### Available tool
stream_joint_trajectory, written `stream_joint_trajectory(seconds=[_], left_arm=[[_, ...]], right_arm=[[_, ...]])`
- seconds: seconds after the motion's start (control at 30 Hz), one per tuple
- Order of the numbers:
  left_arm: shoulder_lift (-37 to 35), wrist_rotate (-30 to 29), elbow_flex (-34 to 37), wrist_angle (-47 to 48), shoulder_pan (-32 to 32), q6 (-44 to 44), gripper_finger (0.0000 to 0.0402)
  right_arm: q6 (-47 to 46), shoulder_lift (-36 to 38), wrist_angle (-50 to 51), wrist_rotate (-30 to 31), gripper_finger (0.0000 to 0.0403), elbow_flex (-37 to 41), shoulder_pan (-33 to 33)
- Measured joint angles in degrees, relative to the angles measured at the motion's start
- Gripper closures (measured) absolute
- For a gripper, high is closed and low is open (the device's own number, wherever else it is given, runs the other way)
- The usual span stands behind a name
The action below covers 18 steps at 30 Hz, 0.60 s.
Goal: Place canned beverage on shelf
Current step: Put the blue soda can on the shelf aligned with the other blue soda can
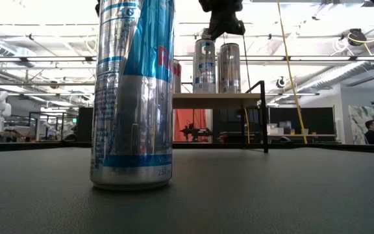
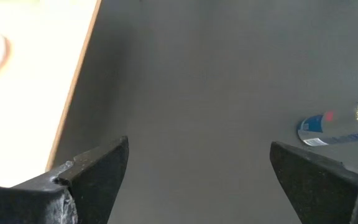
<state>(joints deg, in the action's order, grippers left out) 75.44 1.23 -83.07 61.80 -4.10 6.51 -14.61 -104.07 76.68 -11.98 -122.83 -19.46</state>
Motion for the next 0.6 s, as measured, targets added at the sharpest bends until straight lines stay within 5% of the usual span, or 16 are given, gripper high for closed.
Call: stream_joint_trajectory(seconds=[0.2,0.6], left_arm=[[0.0,-0.09,0.0,5.36,0.55,6.25,0.0008],[-0.13,-5.78,0.0,5.59,10.74,12.88,0.0008]], right_arm=[[-1.4,0.49,5.97,1.24,0.0349,0.0,6.87],[-8.37,6.57,9.81,17.01,0.0375,0.0,24.26]])
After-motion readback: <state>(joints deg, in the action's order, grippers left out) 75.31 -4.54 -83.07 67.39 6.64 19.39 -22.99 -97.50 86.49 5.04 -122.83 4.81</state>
